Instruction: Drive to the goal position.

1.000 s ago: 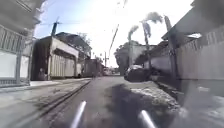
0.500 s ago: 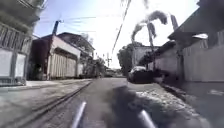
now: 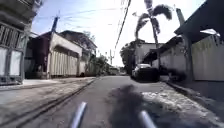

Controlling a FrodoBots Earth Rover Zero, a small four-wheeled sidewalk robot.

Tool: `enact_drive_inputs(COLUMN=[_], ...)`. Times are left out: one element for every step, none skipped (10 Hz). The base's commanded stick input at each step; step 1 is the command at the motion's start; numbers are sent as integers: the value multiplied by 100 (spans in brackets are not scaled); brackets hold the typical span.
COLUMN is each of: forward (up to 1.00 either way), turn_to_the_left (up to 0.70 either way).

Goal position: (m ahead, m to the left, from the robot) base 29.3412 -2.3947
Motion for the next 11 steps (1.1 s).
enact_drive_inputs(forward=[85,85,85,85,85,85,85,85,85,85,85], turn_to_the_left=[0,0,0,-23,-34,-34,-34,-34,-34,-34,-34])
